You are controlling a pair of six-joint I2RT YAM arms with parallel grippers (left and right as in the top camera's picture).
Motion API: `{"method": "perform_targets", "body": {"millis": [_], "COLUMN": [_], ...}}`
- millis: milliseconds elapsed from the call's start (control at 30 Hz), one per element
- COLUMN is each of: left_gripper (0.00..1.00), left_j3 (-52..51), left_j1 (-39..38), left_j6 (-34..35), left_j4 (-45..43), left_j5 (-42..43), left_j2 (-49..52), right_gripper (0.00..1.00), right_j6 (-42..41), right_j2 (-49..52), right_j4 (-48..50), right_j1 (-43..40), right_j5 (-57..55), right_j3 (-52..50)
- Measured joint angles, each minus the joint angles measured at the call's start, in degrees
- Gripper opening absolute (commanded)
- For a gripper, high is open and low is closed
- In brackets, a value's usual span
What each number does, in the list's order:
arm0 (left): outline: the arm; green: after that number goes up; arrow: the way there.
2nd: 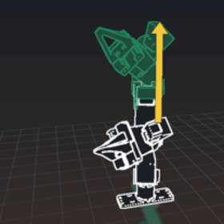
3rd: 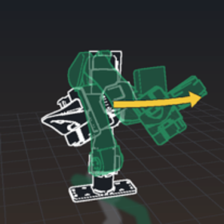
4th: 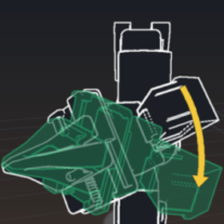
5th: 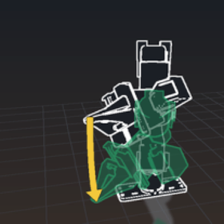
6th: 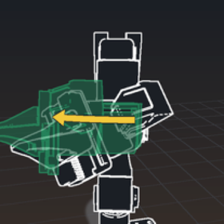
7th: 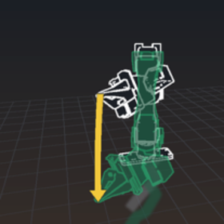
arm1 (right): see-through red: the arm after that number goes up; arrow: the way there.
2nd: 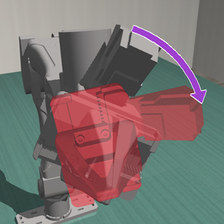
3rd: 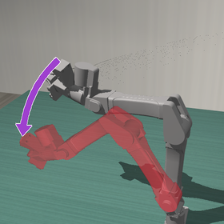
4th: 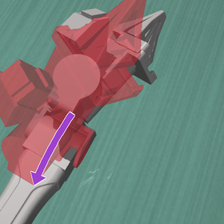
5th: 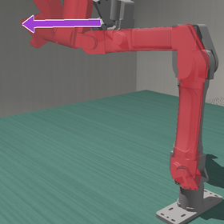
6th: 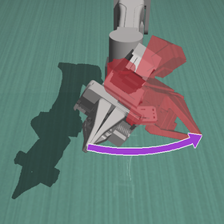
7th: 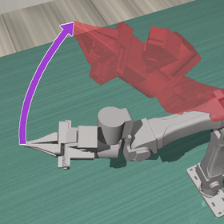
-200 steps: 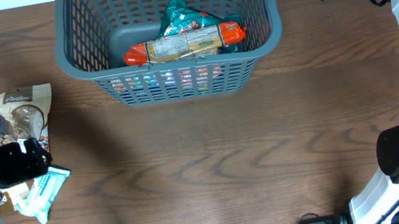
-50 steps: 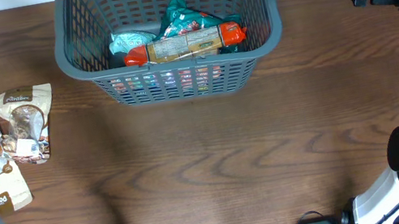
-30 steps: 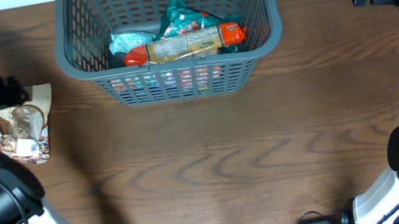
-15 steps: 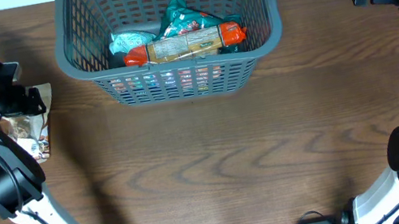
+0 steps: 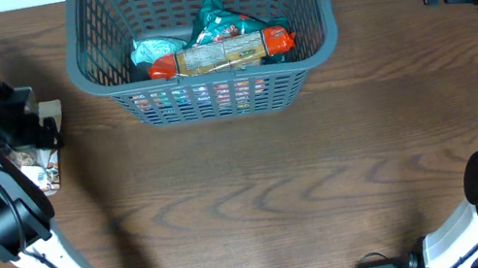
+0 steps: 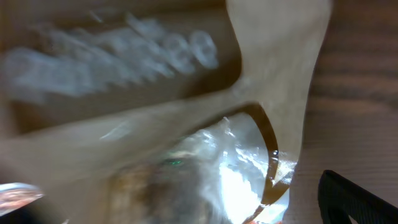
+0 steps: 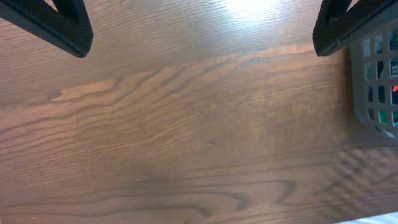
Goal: Pack container
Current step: 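Return the left gripper to the wrappers and grasp a Pantree snack bag, then lift the Pantree bag into the basket and open the left gripper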
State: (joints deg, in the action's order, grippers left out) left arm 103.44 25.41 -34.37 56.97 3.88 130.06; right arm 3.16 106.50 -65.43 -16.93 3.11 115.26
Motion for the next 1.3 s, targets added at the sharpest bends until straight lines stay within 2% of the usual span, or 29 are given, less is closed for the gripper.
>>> {"method": "perform_targets", "body": {"millis": [167, 233, 267, 367, 400, 433, 467, 667, 833, 967, 1167, 1300], "left_gripper": [1.0, 0.9, 0.8, 0.41, 0.24, 0.13, 0.06, 0.06, 0.06, 0.05, 0.06, 0.05], "left_j3": [-3.82, -3.82, -3.82, -3.82, -3.82, -3.82, -3.82, -3.91, -3.61, 1.84, 15.56, 22.03], "left_j1": [0.02, 0.02, 0.02, 0.04, 0.04, 0.07, 0.04, -0.31, -1.79, -4.39, -13.81, -25.05], "left_j6": [0.09, 0.22, 0.55, 1.05, 1.16, 1.36, 1.36, 3.8, 8.28, 12.35, 13.88, 8.15], "left_j4": [-1.95, -2.14, -2.16, -2.14, -2.14, -2.01, -1.95, -1.9, -1.75, -0.04, 1.81, 0.61], "left_j5": [-0.13, 0.02, 0.24, 1.01, 1.42, 2.08, 2.38, 3.67, 3.78, 3.89, 3.91, 4.17], "left_j2": [-0.13, -0.13, -0.13, -0.2, -0.26, -0.33, -0.46, -4.07, -14.21, -24.0, -33.22, -35.3], "right_gripper": [0.99, 0.99, 0.99, 0.99, 0.99, 0.99, 0.99, 0.99, 0.99, 0.99, 0.99, 0.99], "right_j6": [0.0, 0.0, 0.0, 0.0, 0.0, 0.0, 0.0, 0.22, 0.22, 0.24, 0.87, 1.16], "right_j2": [0.0, 0.0, 0.0, 0.0, 0.0, 0.0, 0.0, 0.0, 0.0, 0.0, 0.0, 0.0], "right_j4": [-0.09, -0.15, -0.15, -0.2, -0.24, -0.31, -0.48, -0.85, -1.38, -1.66, -2.49, -2.64], "right_j1": [0.0, 0.0, 0.0, 0.0, 0.0, 0.0, 0.0, 0.0, 0.0, 0.0, 0.0, 0.0], "right_j5": [0.0, -0.02, -0.02, -0.02, -0.04, -0.04, -0.04, -0.11, -0.13, -0.13, -0.13, -0.13], "right_j3": [0.0, 0.0, 0.0, 0.0, 0.0, 0.0, 0.0, 0.0, 0.0, 0.0, 0.0, 0.0]}}
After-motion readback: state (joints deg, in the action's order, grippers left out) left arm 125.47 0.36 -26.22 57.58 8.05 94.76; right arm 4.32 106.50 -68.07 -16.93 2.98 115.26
